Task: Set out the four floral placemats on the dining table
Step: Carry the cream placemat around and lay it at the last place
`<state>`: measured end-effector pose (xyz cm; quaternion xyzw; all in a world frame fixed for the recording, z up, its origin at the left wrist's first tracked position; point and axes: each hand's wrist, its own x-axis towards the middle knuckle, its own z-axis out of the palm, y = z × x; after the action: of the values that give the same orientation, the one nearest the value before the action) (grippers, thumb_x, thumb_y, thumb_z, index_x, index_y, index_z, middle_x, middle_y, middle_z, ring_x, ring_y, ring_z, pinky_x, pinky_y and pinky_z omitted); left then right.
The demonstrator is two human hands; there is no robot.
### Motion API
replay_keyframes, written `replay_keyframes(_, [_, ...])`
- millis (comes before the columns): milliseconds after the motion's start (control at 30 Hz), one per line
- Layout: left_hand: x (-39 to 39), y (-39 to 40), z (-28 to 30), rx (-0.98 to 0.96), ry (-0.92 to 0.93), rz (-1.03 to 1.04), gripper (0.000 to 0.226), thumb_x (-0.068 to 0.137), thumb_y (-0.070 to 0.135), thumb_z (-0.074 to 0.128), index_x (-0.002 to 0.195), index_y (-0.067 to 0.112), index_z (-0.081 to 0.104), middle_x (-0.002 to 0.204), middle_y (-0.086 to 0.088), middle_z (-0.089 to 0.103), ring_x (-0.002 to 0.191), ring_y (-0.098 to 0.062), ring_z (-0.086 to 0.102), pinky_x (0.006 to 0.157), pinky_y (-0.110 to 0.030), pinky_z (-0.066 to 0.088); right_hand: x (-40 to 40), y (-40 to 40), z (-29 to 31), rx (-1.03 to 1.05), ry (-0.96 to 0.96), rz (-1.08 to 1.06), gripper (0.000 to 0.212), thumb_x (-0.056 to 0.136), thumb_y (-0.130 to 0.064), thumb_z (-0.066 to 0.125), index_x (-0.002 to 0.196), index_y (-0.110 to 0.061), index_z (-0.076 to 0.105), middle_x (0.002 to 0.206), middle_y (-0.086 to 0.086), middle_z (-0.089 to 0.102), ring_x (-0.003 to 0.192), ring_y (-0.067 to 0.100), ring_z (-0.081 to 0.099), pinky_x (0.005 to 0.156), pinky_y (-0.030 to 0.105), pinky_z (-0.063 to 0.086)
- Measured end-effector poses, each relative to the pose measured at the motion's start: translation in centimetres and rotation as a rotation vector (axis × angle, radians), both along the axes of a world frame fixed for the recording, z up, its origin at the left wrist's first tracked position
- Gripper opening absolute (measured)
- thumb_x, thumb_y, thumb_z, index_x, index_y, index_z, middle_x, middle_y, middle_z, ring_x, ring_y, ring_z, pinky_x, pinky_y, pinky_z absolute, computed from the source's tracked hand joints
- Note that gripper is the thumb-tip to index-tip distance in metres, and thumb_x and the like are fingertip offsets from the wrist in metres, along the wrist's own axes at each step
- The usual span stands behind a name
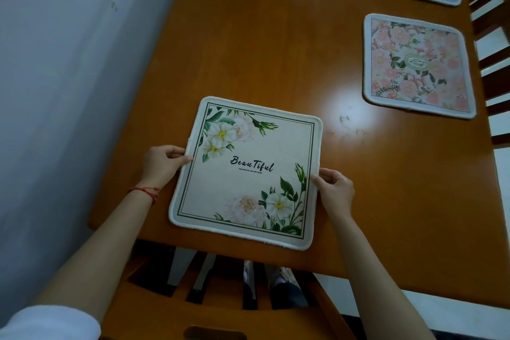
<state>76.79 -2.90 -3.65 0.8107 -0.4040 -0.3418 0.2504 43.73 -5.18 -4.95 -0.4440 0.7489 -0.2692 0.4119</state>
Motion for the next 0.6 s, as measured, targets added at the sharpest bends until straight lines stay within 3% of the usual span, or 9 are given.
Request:
replay_keyframes(400, [-0.44, 0.64, -0.06, 0.011, 0.018, 0.005, 0.027, 0.074, 0.013, 0.072, 0.098, 0.001, 0.068, 0.091, -0.016, 0.068, 0.08, -0.028, 0.065, 0.08, -0.039, 0.054, -0.58, 0.5, 0.04, 0.017, -0.019, -0.029, 0.029, 0.079, -0.014, 0.067, 0.107, -0.004, 0.064, 0.1, 0.011, 0.068, 0.089, 0.021, 0.065, 0.08, 0.039, 0.056])
replay_keyframes(600, [-0.19, 0.77, -0.13, 0.007, 0.062, 0.032, 0.03, 0.075, 0.012, 0.072, 0.102, -0.001, 0.066, 0.095, -0.015, 0.067, 0.08, -0.025, 0.063, 0.077, -0.034, 0.052, -0.28, 0.6, -0.04, 0.009, -0.022, -0.019, 0.026, 0.08, -0.014, 0.066, 0.105, -0.006, 0.064, 0.098, 0.009, 0.068, 0.087, 0.02, 0.065, 0.079, 0.038, 0.057])
